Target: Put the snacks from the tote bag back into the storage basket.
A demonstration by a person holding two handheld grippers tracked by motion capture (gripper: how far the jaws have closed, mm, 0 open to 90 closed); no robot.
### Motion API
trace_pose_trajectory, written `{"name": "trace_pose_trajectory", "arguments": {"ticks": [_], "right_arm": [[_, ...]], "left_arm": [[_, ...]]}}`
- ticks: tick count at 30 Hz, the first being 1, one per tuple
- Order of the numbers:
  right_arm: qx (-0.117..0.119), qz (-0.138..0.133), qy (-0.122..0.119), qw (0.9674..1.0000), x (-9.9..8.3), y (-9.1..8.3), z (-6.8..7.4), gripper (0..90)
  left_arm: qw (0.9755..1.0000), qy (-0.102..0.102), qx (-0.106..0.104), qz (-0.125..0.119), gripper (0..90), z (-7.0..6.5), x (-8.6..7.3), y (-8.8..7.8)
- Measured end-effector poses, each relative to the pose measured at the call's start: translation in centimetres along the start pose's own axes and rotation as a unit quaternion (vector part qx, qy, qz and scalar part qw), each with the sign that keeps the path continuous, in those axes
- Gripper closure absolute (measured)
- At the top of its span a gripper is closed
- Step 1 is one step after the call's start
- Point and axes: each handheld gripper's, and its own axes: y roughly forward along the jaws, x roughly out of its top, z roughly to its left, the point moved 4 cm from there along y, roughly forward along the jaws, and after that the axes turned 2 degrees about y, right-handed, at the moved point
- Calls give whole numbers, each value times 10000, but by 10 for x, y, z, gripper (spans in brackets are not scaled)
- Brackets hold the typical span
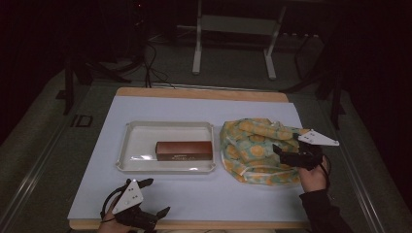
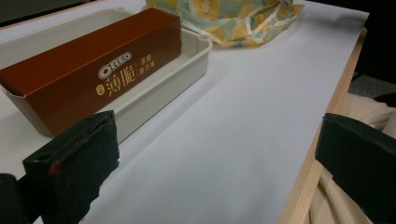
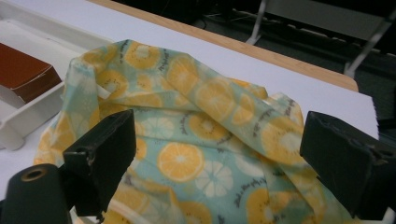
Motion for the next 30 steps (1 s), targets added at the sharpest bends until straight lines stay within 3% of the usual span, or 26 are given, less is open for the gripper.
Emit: {"name": "trace_pose_trajectory", "arguments": {"ticks": [3, 12, 16, 18, 25, 30], "right_arm": [[-82, -179, 42, 9998, -9, -6, 3, 108], [-457, -238, -69, 9986, -33, -12, 9, 108], [-463, -367, -15, 9983, -39, -17, 9, 108], [-331, -408, 23, 9986, -42, -19, 11, 108], [-729, -497, -227, 9958, -55, -26, 16, 108], [-807, -531, -270, 9950, -62, -29, 18, 108]], "left_arm": [[10000, 3, -5, 2, 0, 0, 0, 0], [10000, 43, -49, 9, 0, -2, 0, 1], [10000, 66, -51, 11, 0, -2, 1, 0], [10000, 59, -48, -11, 0, -2, 1, 0], [9999, 112, -87, 22, 0, -4, 1, 0], [9998, 139, -121, 30, 0, -5, 1, 1]]}}
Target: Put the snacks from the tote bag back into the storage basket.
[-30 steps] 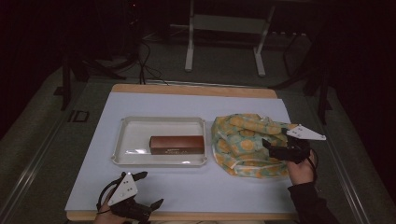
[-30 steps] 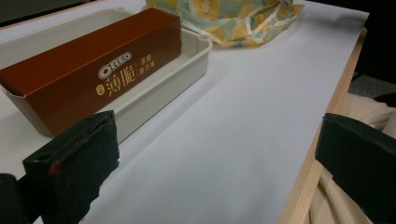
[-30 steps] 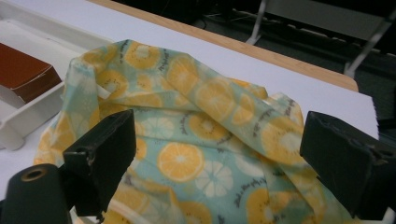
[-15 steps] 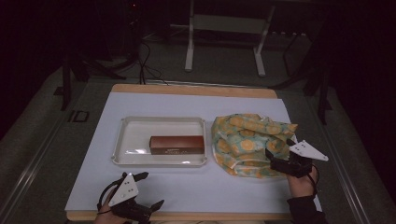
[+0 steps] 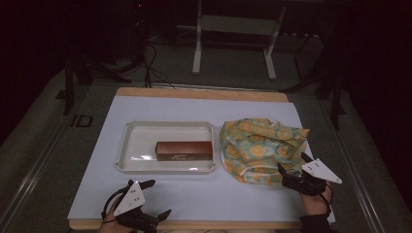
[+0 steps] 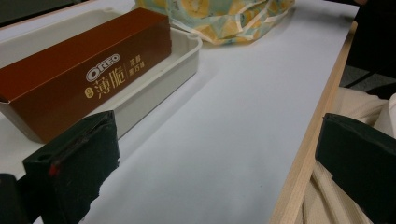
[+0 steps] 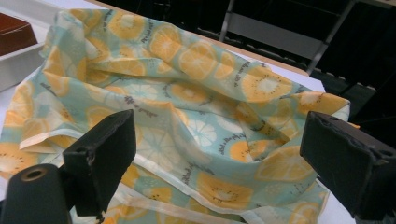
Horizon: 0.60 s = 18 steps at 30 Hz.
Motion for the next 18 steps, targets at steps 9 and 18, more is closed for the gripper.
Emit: {"name": "trace_pose_trajectory", "arguments": {"ticks": [9, 18], "right_arm": [[210, -243, 106, 9994, 2, 0, -2, 108], [149, -257, 71, 9995, 2, 0, -3, 108]], "left_arm": [[10000, -3, -63, 19, 0, -1, -1, 1], [10000, 15, -82, 20, 0, -2, -1, 0]]}}
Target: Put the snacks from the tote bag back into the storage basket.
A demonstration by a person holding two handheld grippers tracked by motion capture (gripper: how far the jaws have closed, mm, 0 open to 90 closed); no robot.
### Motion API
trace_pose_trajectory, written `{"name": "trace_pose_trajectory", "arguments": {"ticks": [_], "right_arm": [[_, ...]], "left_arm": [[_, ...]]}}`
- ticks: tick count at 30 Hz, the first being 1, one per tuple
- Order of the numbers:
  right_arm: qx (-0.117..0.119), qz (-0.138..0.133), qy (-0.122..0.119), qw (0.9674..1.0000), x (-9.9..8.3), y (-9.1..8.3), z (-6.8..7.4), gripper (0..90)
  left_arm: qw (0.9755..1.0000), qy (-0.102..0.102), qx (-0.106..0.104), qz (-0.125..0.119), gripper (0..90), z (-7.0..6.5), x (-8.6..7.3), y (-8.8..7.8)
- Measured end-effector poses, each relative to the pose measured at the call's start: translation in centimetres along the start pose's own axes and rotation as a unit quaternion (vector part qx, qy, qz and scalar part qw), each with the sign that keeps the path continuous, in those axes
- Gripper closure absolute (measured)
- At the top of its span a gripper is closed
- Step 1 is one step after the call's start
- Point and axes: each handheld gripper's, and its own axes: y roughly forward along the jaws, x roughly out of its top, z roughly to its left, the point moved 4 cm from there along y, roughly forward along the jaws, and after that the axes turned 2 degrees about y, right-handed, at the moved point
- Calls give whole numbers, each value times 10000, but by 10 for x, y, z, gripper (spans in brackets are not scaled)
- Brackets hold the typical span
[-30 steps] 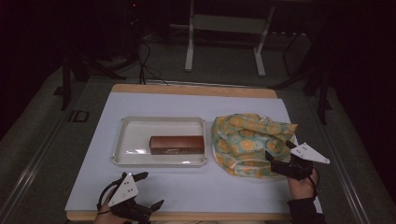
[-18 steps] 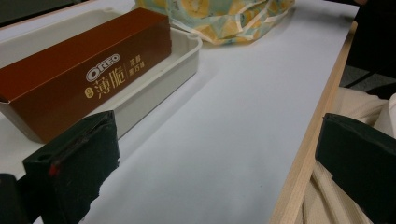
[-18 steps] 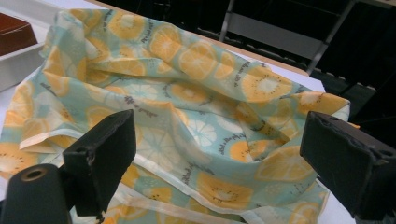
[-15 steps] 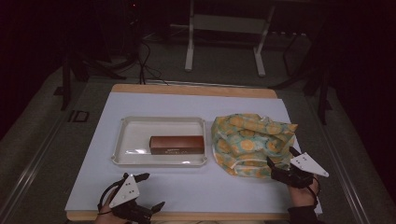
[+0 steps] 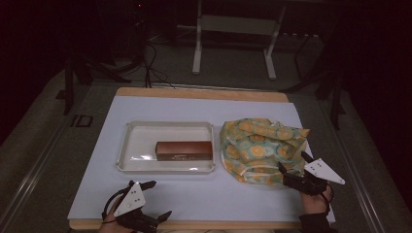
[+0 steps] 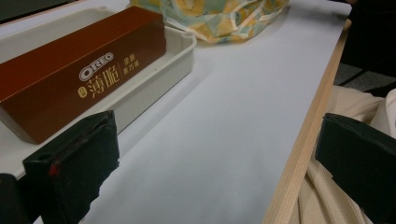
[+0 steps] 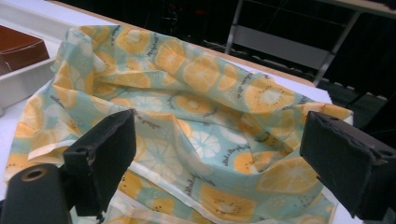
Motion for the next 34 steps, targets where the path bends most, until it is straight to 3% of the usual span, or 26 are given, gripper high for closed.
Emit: {"name": "trace_pose_trajectory", "arguments": {"ticks": [34], "right_arm": [[149, -53, 113, 9998, -3, 0, -2, 109]], "left_arm": [[10000, -23, -9, -10, 0, 1, 0, 1]]}}
